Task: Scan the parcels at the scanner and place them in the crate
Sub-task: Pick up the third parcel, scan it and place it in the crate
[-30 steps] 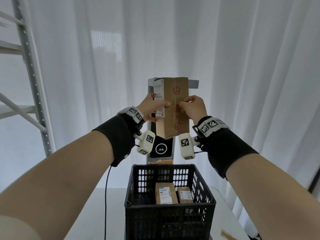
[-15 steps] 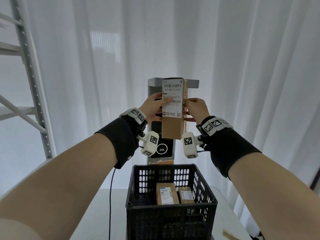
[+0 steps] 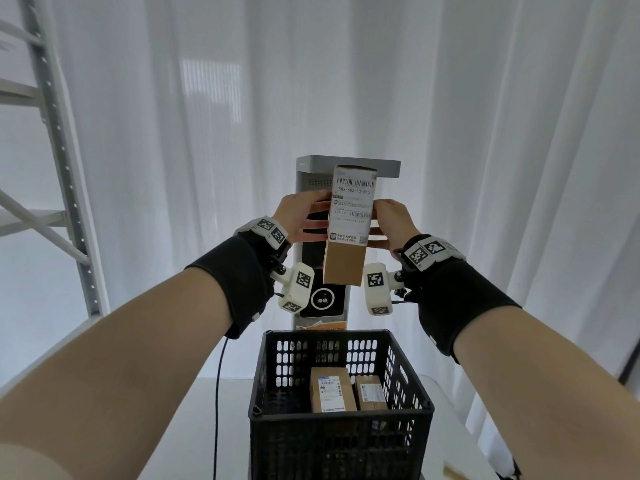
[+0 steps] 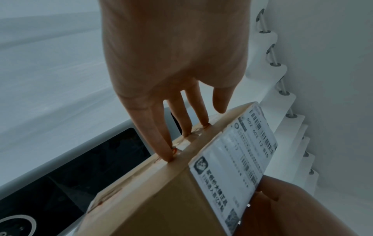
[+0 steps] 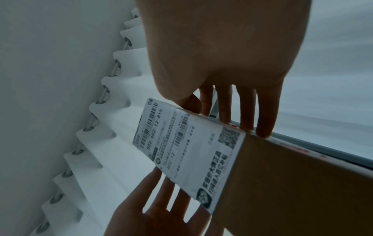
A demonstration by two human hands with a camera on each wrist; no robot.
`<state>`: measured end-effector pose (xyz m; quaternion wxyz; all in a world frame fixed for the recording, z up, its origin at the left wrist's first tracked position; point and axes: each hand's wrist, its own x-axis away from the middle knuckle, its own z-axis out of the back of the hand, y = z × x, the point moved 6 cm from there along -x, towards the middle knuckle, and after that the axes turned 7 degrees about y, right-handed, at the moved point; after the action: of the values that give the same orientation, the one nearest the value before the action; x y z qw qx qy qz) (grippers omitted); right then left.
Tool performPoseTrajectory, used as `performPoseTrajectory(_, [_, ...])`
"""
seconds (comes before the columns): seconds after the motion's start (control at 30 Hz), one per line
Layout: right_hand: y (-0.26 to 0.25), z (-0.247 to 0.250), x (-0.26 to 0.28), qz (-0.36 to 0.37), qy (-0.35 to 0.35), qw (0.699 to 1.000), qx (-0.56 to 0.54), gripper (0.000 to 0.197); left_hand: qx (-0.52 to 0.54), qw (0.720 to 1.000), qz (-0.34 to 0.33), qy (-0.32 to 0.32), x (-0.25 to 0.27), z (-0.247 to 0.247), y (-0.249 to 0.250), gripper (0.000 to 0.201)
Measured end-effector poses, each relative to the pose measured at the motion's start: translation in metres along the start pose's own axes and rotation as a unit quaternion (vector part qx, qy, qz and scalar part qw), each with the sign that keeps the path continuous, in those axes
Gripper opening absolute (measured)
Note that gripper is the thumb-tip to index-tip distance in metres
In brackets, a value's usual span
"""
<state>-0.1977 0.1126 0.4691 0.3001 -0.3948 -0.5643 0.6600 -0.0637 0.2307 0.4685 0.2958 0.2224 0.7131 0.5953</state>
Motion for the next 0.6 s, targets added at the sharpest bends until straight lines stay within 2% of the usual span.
performPoseTrajectory(0.6, [0.028,-0.011,0.003,-0.043,0.016,0.999,-0.019,0.043,-0.091,0.996,-0.016,-0.005,-0.012,0.017,-0.026,0.041])
